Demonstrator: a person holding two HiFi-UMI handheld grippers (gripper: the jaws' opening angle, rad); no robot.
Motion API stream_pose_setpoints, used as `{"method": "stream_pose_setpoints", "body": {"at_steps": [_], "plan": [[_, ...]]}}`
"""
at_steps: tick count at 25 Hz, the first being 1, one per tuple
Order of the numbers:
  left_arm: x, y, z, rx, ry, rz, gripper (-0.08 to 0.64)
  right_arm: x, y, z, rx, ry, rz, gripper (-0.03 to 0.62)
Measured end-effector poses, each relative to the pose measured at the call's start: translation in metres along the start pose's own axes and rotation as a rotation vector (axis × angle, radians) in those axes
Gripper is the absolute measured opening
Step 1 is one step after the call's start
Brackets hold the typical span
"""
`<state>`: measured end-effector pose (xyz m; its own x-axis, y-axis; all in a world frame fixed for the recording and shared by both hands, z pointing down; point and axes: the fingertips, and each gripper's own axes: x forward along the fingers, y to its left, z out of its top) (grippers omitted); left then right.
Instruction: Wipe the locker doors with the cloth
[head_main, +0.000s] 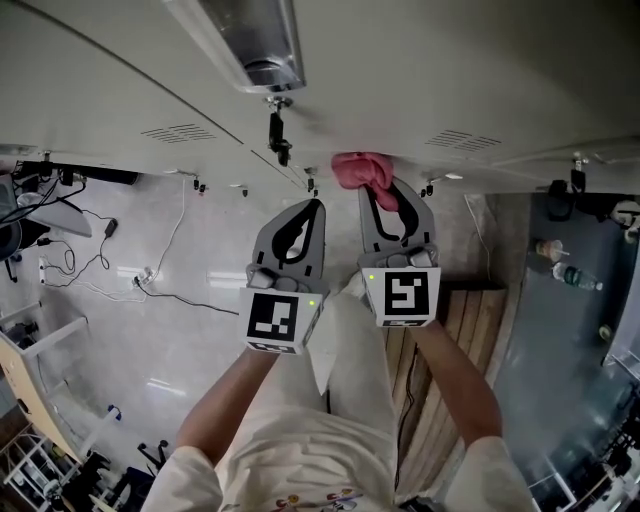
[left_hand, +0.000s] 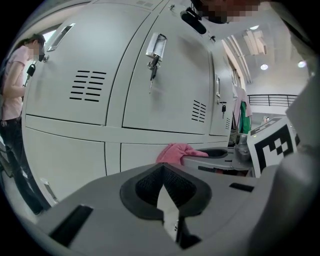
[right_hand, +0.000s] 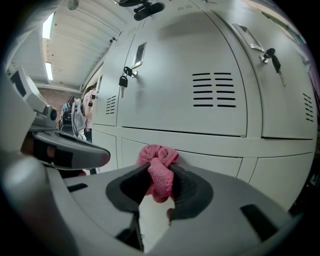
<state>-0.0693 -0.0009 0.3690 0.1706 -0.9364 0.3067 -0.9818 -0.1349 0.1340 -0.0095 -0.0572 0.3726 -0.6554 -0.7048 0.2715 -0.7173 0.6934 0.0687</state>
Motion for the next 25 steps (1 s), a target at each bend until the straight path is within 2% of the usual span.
{"method": "stream_pose_setpoints", "body": {"at_steps": [17,25], "plan": [[0.011,-0.018,-0.003,0.008,0.014,-0.019,0.006,-0.017,-0.044,-0.011,-0.012,0.016,-0.062,0.112],[0.015,-0.025,-0.004,0.008,0.021,-0.027,0.006,-0.028,-0.075,-0.024,0.003,0.032,-0.124,0.112]]}}
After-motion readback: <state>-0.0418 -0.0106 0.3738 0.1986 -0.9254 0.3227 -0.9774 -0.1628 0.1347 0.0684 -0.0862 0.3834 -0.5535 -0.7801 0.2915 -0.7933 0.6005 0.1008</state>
